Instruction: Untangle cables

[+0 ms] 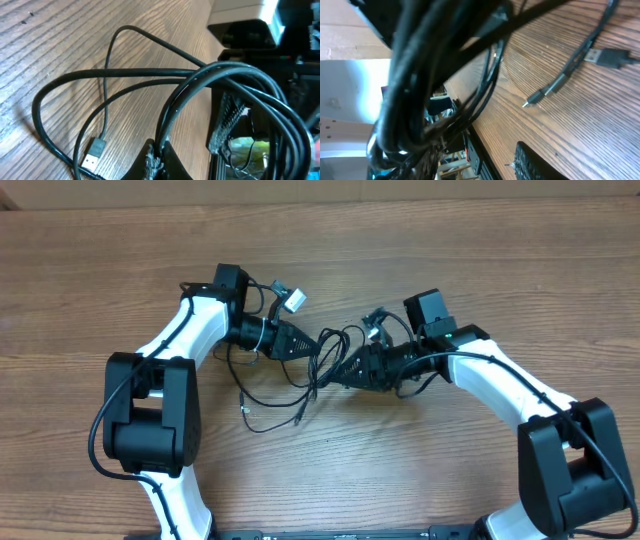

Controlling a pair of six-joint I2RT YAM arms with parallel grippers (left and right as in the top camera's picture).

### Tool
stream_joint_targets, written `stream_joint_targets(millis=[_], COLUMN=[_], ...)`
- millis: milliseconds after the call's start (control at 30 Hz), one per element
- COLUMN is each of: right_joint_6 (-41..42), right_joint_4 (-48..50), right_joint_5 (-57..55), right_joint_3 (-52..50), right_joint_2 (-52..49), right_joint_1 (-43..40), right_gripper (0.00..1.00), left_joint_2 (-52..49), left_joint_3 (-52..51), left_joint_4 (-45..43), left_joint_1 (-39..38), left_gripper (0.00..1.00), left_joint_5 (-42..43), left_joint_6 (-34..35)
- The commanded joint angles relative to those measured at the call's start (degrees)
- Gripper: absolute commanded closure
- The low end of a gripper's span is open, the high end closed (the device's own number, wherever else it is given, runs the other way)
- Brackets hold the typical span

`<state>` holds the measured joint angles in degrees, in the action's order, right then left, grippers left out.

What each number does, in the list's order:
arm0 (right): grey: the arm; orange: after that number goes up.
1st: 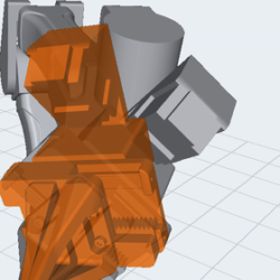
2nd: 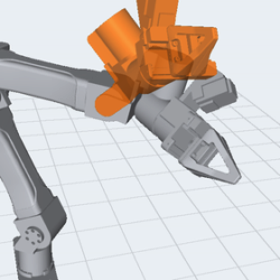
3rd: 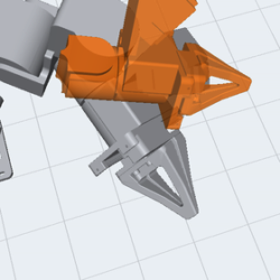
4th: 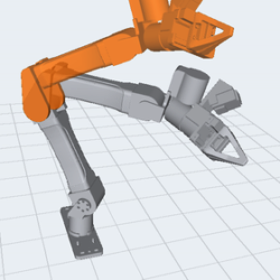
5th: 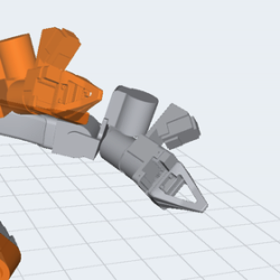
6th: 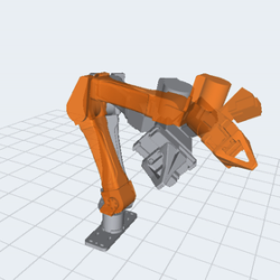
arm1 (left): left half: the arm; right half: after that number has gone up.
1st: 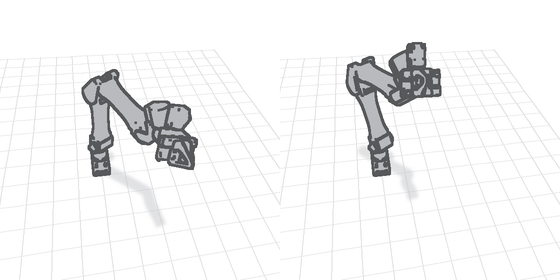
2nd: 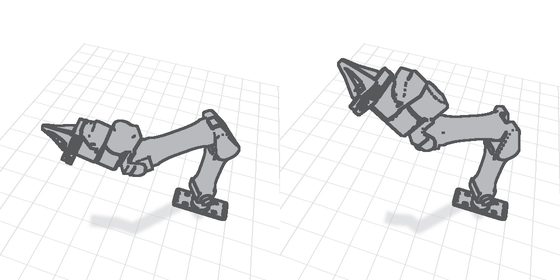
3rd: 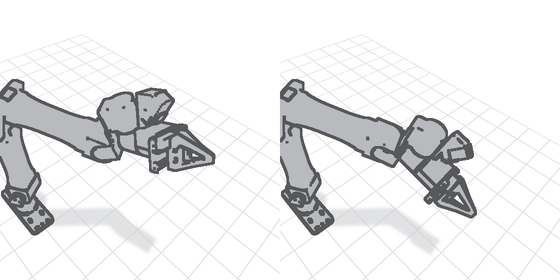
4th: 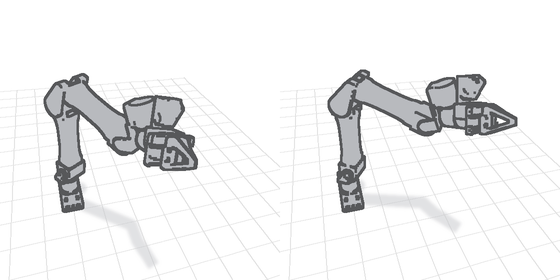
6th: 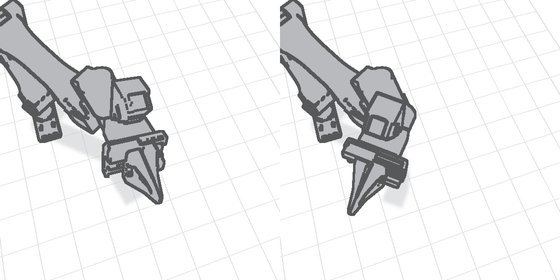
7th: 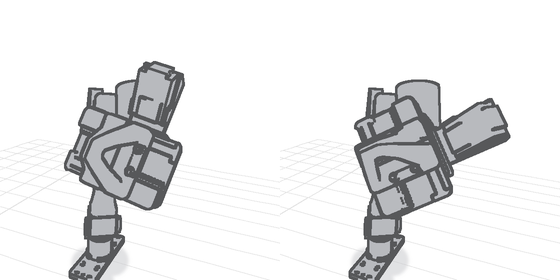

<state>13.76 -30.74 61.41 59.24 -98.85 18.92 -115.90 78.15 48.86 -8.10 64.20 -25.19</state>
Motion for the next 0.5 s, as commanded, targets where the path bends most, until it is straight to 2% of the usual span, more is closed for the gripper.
stream_joint_targets(millis=[0, 167, 333, 467], right_joint_6=[3.3, 9.2, 16.5, 18.0], right_joint_4=[3.8, 10.1, 13.6, 15.3], right_joint_5=[3.1, 3.6, -2.6, -5.0], right_joint_3=[0.7, 0.7, 0.7, 0.7], right_joint_2=[0.6, 0.6, 0.6, 0.6], right_joint_1=[0.5, 1.4, 2.6, 3.9], right_gripper=[0.53, 0.54, 0.58, 0.59], left_joint_2=[-0.7, -0.7, -0.7, -0.7], left_joint_3=[0.4, 0.4, 0.4, 0.4], left_joint_4=[-0.3, -0.3, -0.3, -0.3], left_joint_1=[-0.6, -0.6, -0.6, -0.6], left_gripper=[0.96, 0.96, 0.96, 0.96], left_joint_5=[-0.4, -0.8, -0.8, -0.8], left_joint_6=[1.2, 1.3, 1.7, 1.7])
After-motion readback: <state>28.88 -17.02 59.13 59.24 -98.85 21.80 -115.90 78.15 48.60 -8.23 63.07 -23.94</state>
